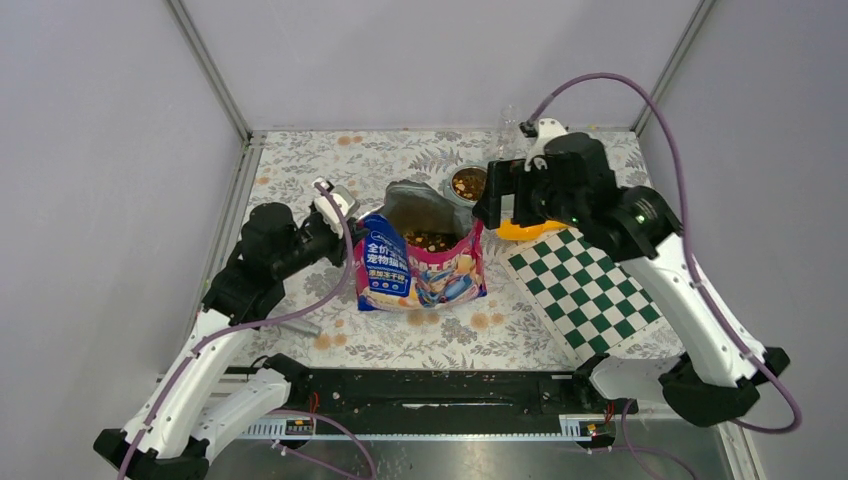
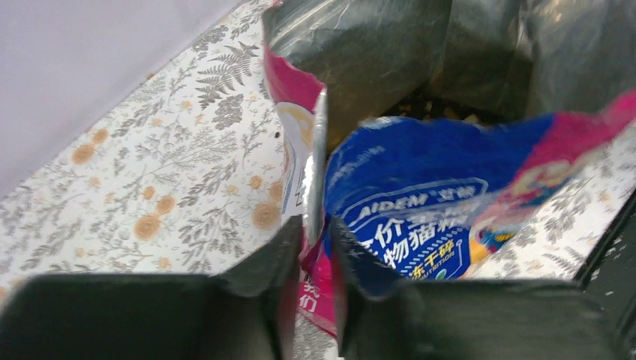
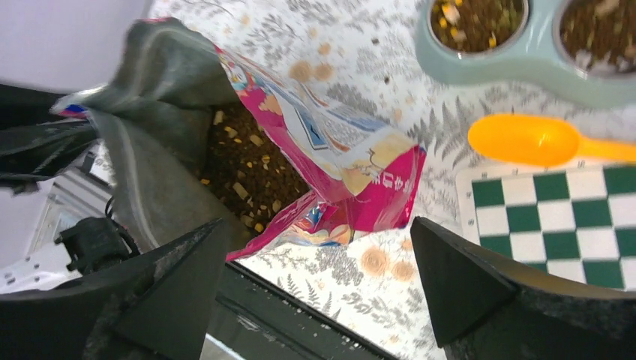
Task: Serve the pet food
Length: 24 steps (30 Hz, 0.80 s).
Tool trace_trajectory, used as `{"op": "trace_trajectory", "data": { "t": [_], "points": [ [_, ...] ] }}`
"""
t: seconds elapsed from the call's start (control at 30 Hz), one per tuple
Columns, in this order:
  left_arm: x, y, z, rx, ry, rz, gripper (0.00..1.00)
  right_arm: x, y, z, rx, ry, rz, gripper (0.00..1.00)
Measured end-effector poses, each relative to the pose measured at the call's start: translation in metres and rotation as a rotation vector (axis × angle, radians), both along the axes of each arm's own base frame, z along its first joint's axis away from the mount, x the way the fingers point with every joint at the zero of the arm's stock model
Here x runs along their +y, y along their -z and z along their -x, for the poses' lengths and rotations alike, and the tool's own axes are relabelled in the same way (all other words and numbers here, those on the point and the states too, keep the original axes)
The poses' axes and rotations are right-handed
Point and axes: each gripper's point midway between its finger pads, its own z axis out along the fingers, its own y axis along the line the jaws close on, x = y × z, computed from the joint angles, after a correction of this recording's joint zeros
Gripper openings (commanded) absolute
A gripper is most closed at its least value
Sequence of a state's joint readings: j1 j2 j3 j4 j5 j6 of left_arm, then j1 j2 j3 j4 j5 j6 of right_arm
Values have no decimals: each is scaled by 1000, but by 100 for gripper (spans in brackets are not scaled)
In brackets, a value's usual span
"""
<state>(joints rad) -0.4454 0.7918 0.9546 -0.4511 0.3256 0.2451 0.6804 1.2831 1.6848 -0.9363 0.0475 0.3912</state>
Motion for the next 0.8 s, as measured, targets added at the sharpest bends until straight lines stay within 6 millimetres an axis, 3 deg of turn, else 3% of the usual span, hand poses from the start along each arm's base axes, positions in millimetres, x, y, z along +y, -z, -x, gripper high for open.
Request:
{"op": "trace_trajectory", "data": {
  "t": [0.07,0.13,0.3,0.47,0.63,0.8],
  "points": [
    [-1,-3,0,2,-1,14,58,-4,-14,3,-71,-45,-26,100],
    [-2,-7,0,15,-1,38,65,-7,-24,5,-134,-99,-47,100],
    [-13,-9,2,51,58,68,71,-8,-22,5,-203,-227,-75,100],
    [-22,1,12,99,165,42,72,-5,5,4,-211,-360,-85,99],
    [-24,3,20,71,243,26,69,9,30,22,-218,-560,-107,84],
    [-23,0,17,-3,281,53,67,24,43,27,-272,-737,-118,85]
  ]
}}
